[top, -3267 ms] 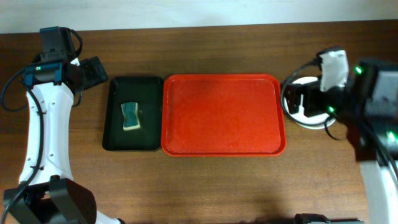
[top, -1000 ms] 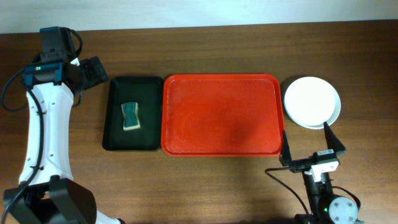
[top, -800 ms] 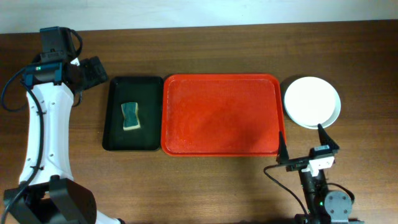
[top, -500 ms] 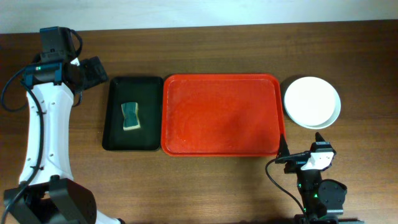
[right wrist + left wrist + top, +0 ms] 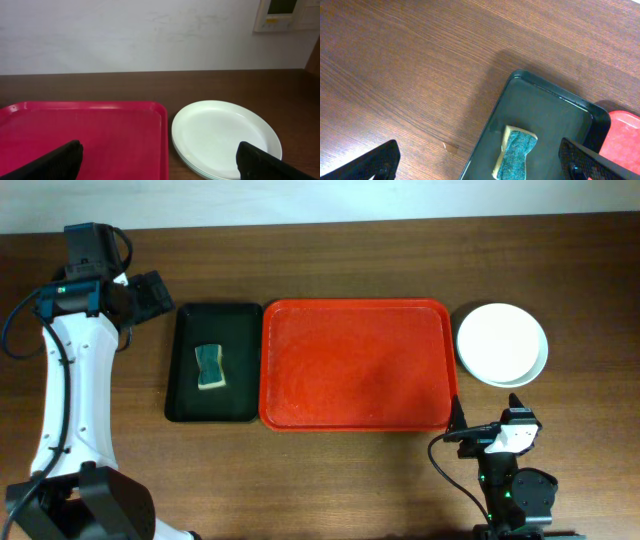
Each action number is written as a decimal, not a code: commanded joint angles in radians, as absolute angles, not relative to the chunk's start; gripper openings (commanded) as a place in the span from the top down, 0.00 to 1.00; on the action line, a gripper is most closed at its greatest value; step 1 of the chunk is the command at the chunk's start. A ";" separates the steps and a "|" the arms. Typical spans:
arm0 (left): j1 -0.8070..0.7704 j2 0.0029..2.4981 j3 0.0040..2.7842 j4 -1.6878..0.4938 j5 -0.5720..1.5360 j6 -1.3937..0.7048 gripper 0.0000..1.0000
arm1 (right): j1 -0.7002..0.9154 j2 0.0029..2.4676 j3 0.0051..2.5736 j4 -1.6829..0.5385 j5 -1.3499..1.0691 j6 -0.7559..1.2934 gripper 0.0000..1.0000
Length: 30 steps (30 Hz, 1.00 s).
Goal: Clean dirty plates on tray and stack at the side
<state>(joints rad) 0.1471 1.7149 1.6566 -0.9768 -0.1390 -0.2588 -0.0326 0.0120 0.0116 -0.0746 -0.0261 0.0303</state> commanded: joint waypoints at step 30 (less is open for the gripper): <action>0.144 1.507 1.652 -0.975 -0.143 -0.273 0.01 | -0.027 0.004 0.006 -0.079 -0.014 0.042 0.01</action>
